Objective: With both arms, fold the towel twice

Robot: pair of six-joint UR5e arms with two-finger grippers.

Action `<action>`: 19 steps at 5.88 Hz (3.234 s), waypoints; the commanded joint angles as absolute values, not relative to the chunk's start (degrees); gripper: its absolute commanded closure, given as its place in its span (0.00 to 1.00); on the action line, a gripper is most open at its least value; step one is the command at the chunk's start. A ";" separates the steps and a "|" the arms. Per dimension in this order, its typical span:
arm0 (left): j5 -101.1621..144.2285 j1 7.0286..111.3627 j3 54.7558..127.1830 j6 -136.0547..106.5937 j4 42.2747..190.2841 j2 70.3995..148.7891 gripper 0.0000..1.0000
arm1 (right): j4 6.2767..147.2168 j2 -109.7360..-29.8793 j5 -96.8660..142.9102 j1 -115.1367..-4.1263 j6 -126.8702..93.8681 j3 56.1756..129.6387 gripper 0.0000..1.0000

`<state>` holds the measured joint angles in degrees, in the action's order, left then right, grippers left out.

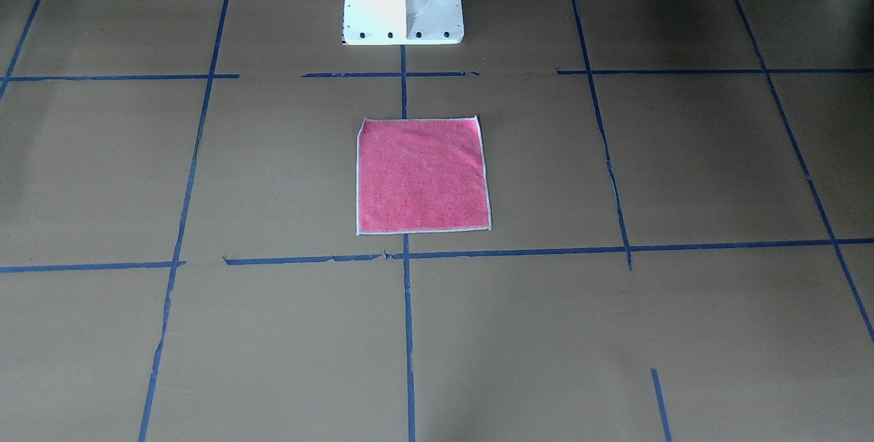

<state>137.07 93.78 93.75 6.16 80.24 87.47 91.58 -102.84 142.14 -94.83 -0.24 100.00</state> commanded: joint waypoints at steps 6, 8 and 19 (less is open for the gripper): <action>137.11 68.00 114.76 -39.45 83.23 96.04 0.00 | 91.93 -87.67 142.99 -88.69 -9.39 100.38 0.00; 130.93 50.98 115.58 -65.35 83.23 108.65 0.00 | 91.58 -85.71 144.05 -80.82 -16.98 103.95 0.00; 111.09 24.61 99.85 -96.42 99.14 118.74 0.50 | 79.89 -76.64 130.17 -53.61 -69.79 113.99 0.00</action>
<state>111.11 24.75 99.95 -96.47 99.14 118.84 79.90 -76.64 130.17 -53.67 -69.77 114.02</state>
